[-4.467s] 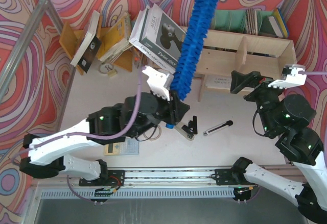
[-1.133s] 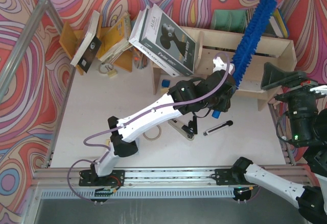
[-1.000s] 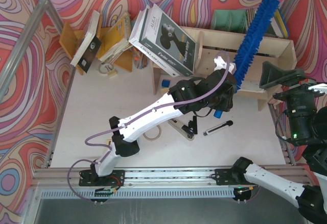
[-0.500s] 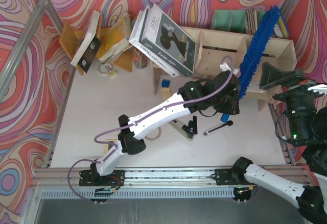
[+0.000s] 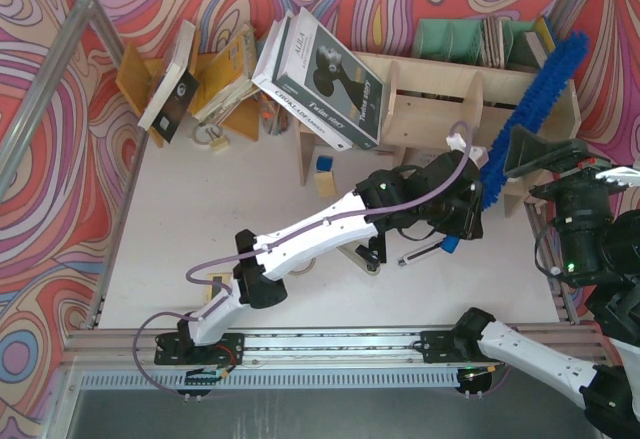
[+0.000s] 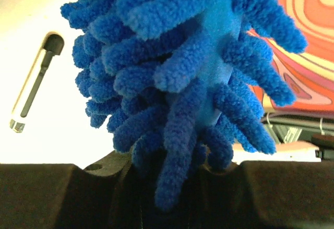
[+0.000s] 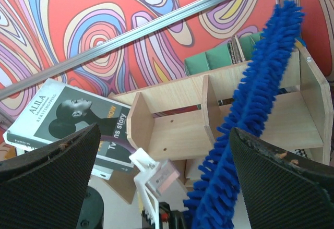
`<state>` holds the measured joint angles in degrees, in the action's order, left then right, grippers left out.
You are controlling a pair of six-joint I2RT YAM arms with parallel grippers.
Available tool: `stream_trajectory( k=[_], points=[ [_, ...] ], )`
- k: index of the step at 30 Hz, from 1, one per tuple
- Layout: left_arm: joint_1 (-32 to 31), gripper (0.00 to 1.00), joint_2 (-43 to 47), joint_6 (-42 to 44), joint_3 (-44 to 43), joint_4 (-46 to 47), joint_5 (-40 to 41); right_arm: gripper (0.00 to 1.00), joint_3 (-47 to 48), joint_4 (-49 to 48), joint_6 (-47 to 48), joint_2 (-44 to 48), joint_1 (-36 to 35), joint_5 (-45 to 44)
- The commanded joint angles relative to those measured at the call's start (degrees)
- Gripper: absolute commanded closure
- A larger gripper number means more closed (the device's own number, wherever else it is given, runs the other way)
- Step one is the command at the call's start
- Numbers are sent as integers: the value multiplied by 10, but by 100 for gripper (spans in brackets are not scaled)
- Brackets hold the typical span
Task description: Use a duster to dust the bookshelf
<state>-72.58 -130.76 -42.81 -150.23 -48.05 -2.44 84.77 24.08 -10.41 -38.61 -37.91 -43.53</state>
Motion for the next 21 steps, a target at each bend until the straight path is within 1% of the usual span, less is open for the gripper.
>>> stream_trajectory(
  k=[1, 5, 9, 16, 21],
  points=[
    [-20, 100, -6, 45, 0, 43, -22, 1, -5, -21, 5, 10, -2, -13],
    [-33, 100, 2, 71, 12, 50, -32, 1, -6, -20, 4, 14, -2, -16],
    [-45, 100, 23, 91, 44, 49, -19, 1, -6, -20, 3, 17, -2, -18],
    [-50, 100, 87, 106, 152, 68, 48, 1, -8, -17, -4, 17, -2, -17],
    [-42, 100, 101, 113, 156, 63, 97, 1, -10, -15, -8, 15, -2, -13]
  ],
)
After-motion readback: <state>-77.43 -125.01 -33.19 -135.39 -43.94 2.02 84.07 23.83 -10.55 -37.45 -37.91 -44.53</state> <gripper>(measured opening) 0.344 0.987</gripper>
